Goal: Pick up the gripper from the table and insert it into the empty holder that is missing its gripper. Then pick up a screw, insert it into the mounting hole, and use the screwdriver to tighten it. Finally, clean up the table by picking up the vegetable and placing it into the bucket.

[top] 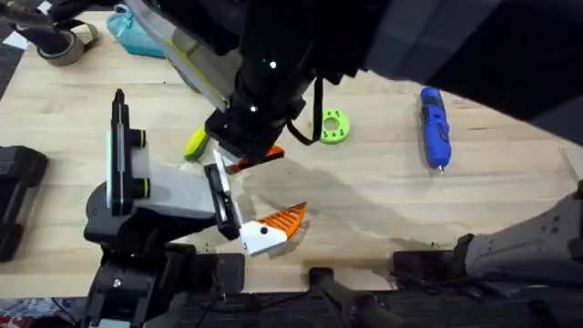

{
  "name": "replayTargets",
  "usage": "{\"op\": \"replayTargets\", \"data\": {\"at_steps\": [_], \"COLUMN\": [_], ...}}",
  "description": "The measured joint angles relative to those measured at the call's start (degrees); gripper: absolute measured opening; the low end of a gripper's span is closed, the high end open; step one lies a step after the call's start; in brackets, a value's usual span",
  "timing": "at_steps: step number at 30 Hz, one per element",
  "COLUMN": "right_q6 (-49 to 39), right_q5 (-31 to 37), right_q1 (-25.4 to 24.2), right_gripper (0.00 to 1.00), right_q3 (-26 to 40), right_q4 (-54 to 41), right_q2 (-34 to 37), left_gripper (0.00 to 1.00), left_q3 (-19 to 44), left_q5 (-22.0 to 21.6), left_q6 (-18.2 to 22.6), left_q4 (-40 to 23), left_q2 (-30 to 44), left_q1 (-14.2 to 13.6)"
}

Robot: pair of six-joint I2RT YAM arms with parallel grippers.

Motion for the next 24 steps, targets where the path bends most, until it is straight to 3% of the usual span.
{"op": "replayTargets", "data": {"at_steps": [24], "right_q6": [0.0], "right_q5": [0.0], "right_q1": [0.2], "right_gripper": [0.006], "right_q3": [0.1], "right_q4": [-0.1], "right_q2": [-1.0], "left_gripper": [0.986], "left_q3": [0.0], "left_q5": [0.0], "left_q6": [0.0], "left_q4": [0.0], "left_q2": [0.0], "left_q1": [0.0]}}
